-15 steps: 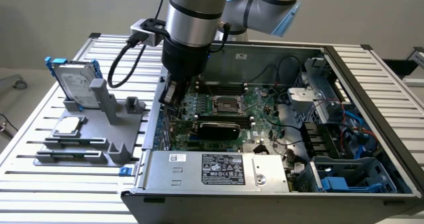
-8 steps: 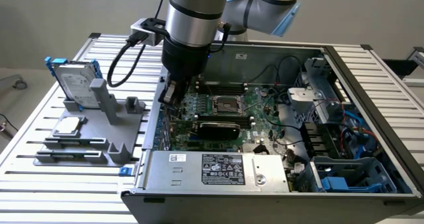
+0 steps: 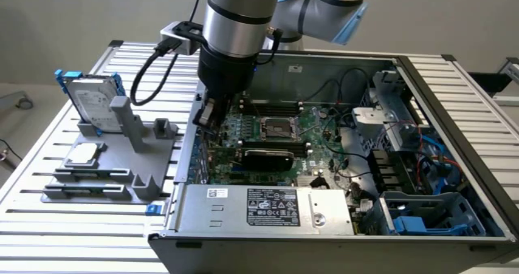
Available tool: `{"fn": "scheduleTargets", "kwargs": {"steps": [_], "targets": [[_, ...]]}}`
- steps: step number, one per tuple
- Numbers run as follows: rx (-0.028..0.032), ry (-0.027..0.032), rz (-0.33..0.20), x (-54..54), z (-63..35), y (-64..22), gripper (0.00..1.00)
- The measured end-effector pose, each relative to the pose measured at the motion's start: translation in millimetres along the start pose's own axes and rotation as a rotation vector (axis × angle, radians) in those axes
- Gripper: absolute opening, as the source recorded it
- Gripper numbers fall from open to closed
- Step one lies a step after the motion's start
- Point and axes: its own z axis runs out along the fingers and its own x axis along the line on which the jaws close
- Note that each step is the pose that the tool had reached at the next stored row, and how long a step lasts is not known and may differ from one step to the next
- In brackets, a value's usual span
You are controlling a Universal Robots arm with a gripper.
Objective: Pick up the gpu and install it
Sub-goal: 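Press down on the gpu until it lock into place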
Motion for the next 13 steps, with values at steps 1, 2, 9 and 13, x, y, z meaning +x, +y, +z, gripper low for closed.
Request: {"fn": "scheduleTargets", "kwargs": {"steps": [1,2,9,13], "targets": [[-0.0006,-0.0001,0.002,0.0,0.0,0.0,0.11],[-0.0011,-0.0004,0.003,0.0,0.0,0.0,0.11],[-0.0023,-0.0014,0.008,0.7,0.2,-0.3,0.11],[-0.0026,-0.0013,0.010,0.9,0.6,-0.5,0.11]]}}
